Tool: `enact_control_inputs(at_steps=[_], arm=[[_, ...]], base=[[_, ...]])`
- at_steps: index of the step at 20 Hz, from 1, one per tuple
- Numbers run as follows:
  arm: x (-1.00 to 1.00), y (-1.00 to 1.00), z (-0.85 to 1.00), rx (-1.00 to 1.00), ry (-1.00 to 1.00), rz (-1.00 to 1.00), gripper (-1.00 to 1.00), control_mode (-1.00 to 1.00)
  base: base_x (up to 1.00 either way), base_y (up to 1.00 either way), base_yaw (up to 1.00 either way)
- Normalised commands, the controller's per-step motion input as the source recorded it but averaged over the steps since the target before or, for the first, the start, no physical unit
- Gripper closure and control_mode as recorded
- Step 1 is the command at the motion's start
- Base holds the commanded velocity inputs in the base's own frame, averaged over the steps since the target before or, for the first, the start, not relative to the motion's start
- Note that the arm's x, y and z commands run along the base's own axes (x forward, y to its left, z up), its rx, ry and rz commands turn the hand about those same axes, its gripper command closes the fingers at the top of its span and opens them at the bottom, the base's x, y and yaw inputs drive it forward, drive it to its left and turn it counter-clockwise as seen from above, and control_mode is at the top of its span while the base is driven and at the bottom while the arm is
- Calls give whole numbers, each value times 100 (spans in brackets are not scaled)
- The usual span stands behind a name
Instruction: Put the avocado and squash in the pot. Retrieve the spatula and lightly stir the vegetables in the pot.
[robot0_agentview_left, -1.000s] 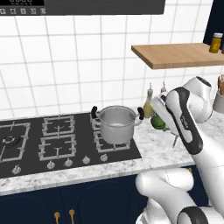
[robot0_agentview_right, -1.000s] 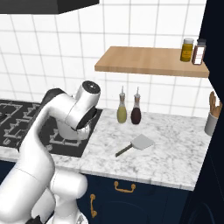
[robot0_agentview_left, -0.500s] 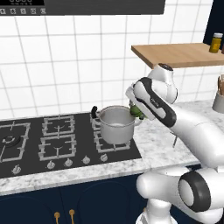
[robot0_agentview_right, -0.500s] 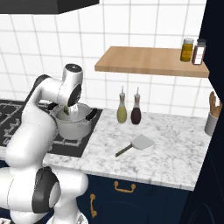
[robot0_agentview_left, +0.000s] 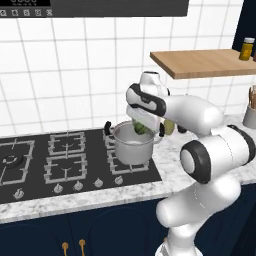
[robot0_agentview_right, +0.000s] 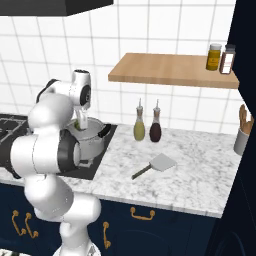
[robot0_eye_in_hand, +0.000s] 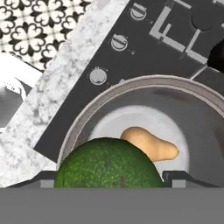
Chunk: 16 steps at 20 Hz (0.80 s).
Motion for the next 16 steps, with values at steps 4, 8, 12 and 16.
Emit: enact_control_inputs(at_steps=[4, 8, 12, 16], arm=[[34, 20, -65, -10, 9, 0, -100, -100], [28, 8, -46, -5, 2, 0, -100, -100], [22, 23, -25, -6, 1, 0, -100, -100], [4, 0, -4, 0, 0, 0, -100, -100]], base=[[0, 0, 0], [0, 0, 0], [0, 0, 0], [0, 0, 0]])
